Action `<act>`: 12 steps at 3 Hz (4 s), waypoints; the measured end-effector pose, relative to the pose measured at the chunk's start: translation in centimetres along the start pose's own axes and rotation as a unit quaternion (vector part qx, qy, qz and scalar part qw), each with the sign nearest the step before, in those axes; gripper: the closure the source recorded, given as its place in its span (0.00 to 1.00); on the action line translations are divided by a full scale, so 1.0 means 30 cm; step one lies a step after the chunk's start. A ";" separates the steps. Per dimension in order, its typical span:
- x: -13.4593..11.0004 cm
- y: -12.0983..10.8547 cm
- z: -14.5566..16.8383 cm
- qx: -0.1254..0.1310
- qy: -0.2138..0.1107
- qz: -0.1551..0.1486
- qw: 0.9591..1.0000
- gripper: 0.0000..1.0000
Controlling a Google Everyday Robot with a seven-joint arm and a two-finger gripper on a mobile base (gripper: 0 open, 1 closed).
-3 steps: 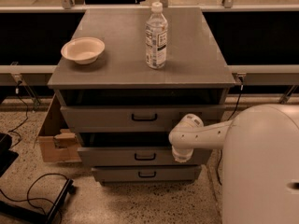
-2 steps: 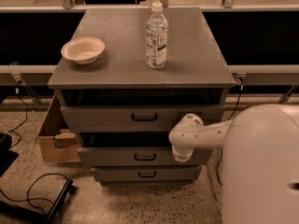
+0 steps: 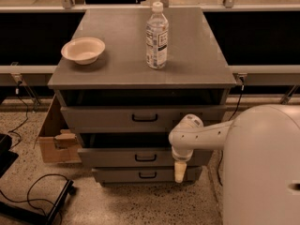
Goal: Open middle drawer
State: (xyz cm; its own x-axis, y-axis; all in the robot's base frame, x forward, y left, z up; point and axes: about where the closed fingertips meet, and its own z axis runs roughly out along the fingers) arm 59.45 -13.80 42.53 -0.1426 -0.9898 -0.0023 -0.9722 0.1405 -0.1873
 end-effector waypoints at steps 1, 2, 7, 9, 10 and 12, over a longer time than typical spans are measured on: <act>0.000 0.001 0.002 -0.001 0.000 0.000 1.000 0.00; -0.009 0.113 0.018 -0.036 0.003 0.001 0.999 0.18; -0.037 0.259 -0.037 -0.069 -0.001 -0.003 0.998 1.00; -0.037 0.256 -0.052 -0.069 -0.001 -0.003 0.998 1.00; -0.037 0.255 -0.060 -0.069 -0.001 -0.003 0.998 1.00; -0.037 0.250 -0.084 -0.069 -0.001 -0.003 0.998 1.00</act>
Offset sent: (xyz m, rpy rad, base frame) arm -0.0772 0.0189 -0.0243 0.0148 0.1745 -0.0061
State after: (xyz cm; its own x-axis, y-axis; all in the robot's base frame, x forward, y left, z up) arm 51.84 -11.58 43.59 -0.1372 -0.9905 -0.0040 -0.9892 0.1372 -0.0510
